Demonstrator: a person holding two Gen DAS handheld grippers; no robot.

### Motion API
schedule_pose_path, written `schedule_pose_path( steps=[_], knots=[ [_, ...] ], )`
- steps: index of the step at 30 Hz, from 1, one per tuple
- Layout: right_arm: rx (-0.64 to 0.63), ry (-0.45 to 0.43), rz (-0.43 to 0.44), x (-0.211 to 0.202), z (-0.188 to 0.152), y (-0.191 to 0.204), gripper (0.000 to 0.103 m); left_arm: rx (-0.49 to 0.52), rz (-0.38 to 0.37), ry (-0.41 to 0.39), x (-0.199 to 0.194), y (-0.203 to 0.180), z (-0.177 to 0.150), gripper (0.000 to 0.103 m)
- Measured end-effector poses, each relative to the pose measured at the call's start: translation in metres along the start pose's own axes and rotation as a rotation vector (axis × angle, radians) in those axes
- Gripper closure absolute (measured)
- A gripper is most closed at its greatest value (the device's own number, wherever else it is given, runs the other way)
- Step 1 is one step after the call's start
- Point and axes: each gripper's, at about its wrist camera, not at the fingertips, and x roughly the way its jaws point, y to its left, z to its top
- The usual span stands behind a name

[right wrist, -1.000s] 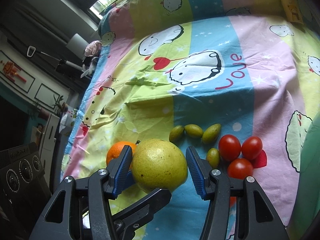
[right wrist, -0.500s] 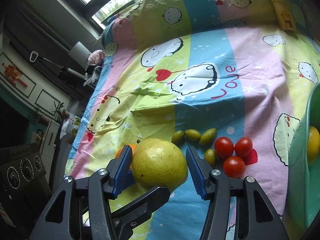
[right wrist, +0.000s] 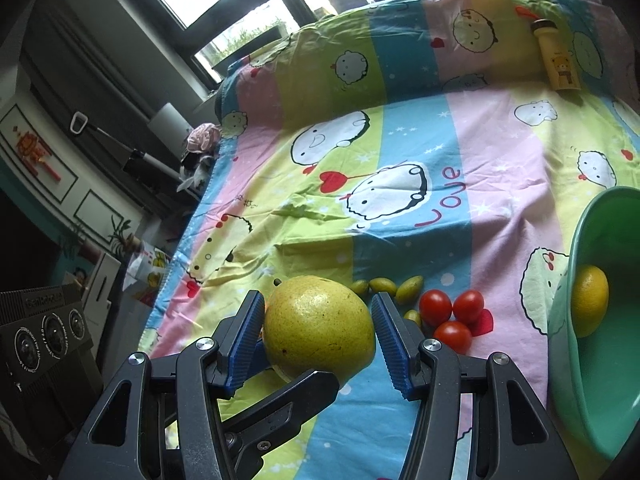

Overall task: Organize fruits
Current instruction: 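Lift the pear with the right gripper and carry it toward the green bowl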

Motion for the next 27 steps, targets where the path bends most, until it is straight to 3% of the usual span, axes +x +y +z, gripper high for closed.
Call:
schedule_pose_path(
  steps=[27],
  knots=[
    [0.054, -0.144, -0.016, -0.051, 0.004, -0.024, 0.045, 0.137, -0.052, -0.025, 0.003, -0.05, 0.014, 0.052]
  ],
)
